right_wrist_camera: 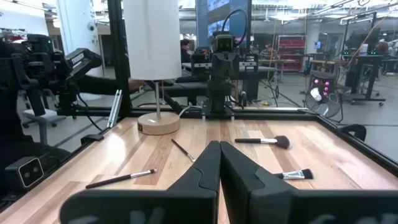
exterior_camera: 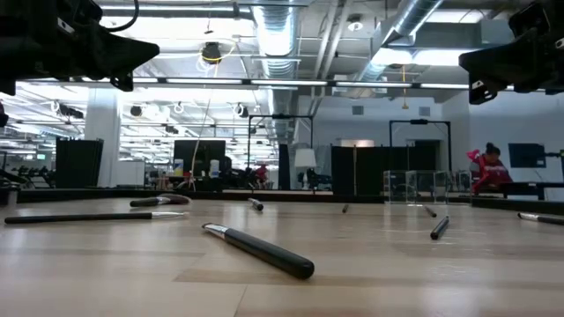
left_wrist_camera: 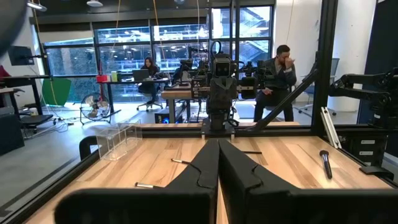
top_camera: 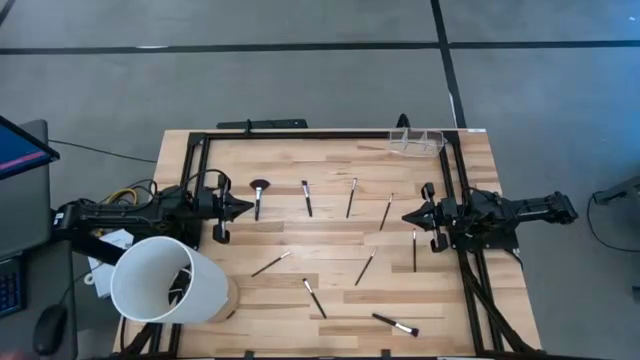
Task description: Put items in baskets/containers
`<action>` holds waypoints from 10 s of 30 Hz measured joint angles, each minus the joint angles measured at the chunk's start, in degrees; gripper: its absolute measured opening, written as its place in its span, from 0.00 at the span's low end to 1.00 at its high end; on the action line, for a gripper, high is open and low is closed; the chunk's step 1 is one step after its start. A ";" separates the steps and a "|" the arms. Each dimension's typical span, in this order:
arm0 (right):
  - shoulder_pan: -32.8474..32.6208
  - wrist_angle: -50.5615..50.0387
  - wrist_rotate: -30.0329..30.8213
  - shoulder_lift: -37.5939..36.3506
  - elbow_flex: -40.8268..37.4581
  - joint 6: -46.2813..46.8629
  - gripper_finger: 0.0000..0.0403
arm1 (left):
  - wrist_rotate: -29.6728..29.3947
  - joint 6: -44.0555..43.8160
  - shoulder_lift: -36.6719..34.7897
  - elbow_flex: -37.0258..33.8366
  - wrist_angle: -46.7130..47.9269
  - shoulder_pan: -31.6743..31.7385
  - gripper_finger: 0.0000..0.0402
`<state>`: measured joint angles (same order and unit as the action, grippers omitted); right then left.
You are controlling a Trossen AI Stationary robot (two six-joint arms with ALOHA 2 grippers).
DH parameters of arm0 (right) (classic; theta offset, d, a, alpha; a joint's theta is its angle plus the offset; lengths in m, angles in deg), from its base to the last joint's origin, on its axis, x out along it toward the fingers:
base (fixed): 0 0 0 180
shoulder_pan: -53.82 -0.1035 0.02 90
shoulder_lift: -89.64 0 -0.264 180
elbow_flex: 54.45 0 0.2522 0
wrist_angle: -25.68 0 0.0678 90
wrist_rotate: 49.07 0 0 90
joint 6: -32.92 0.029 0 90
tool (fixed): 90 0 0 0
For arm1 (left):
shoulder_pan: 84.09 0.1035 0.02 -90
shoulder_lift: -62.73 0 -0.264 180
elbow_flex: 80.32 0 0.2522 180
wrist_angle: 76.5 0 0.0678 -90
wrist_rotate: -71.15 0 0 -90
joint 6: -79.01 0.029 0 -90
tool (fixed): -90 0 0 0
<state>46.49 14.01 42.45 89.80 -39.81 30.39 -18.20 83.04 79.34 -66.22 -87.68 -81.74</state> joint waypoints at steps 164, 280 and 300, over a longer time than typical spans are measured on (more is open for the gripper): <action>-2.40 -54.86 -1.33 83.55 38.03 85.64 0.18 | -0.37 -10.23 31.40 16.61 -14.60 19.82 0.31; 45.19 6.28 25.01 57.30 38.21 8.02 0.01 | -0.42 -7.23 31.40 16.63 -16.21 19.96 0.31; 57.69 31.33 16.45 57.16 21.40 7.12 0.01 | -0.42 -4.45 31.57 16.63 -13.22 19.93 0.31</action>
<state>104.18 45.34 58.90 146.96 -18.41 37.51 -18.62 78.59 110.91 -49.59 -100.91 -61.81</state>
